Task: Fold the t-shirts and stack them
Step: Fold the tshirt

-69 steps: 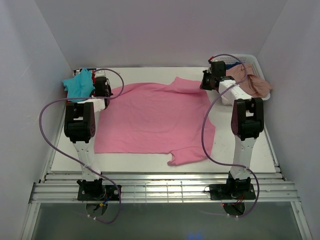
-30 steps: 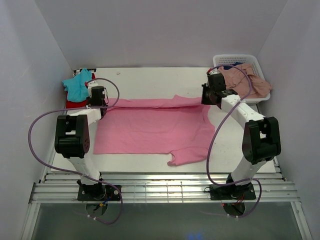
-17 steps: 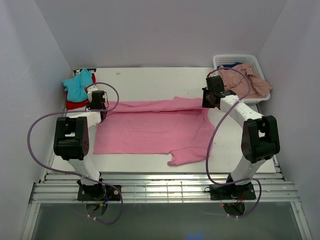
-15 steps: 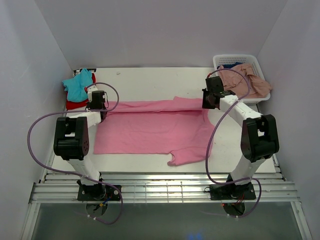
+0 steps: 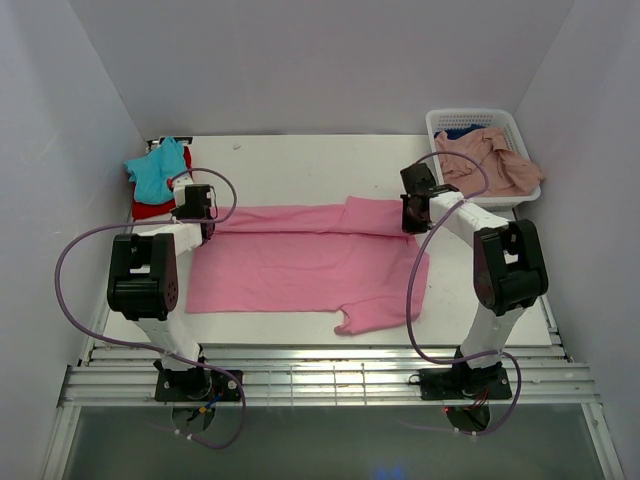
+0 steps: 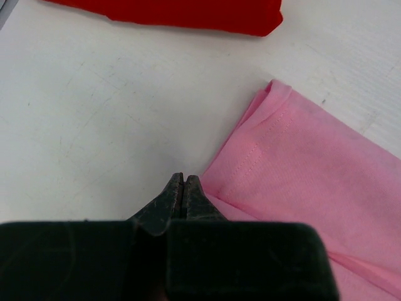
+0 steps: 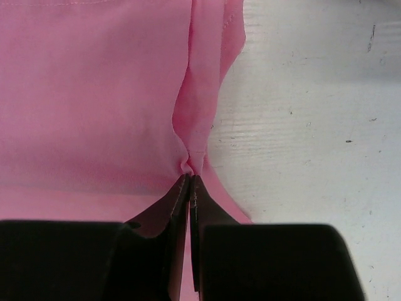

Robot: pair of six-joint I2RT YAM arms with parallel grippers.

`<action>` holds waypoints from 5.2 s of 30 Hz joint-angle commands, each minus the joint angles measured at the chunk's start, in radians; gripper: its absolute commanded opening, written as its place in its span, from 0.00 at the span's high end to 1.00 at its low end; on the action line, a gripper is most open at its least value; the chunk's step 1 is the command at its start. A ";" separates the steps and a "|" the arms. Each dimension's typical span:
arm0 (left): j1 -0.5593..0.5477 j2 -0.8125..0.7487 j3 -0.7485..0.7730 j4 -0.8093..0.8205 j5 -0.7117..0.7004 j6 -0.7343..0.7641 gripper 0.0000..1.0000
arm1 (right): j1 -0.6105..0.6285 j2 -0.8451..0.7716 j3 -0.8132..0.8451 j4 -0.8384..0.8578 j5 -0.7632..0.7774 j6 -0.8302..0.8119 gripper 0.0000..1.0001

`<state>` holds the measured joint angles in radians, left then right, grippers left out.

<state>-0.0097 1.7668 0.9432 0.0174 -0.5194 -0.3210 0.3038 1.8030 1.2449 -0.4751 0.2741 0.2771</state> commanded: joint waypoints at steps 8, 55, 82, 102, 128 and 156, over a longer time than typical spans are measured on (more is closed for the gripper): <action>0.002 -0.164 -0.026 -0.025 -0.114 -0.059 1.00 | 0.006 0.033 0.004 -0.040 0.070 0.017 0.92; -0.337 0.088 0.198 0.343 0.763 -0.225 1.00 | 0.012 0.143 0.405 0.102 -0.047 -0.127 0.50; -0.539 0.292 0.341 0.279 0.786 -0.253 1.00 | 0.001 0.395 0.470 0.144 -0.374 -0.121 0.51; -0.539 0.356 0.370 0.254 0.766 -0.247 1.00 | 0.003 0.414 0.458 0.155 -0.368 -0.121 0.92; -0.539 0.388 0.404 0.142 0.682 -0.259 1.00 | 0.009 0.318 0.369 0.162 -0.458 -0.127 0.67; -0.539 0.405 0.424 0.110 0.662 -0.259 1.00 | 0.043 0.210 0.292 0.155 -0.391 -0.153 0.92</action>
<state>-0.5465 2.1658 1.3518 0.1646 0.1715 -0.5850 0.3233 2.1239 1.5612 -0.3164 -0.1368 0.1421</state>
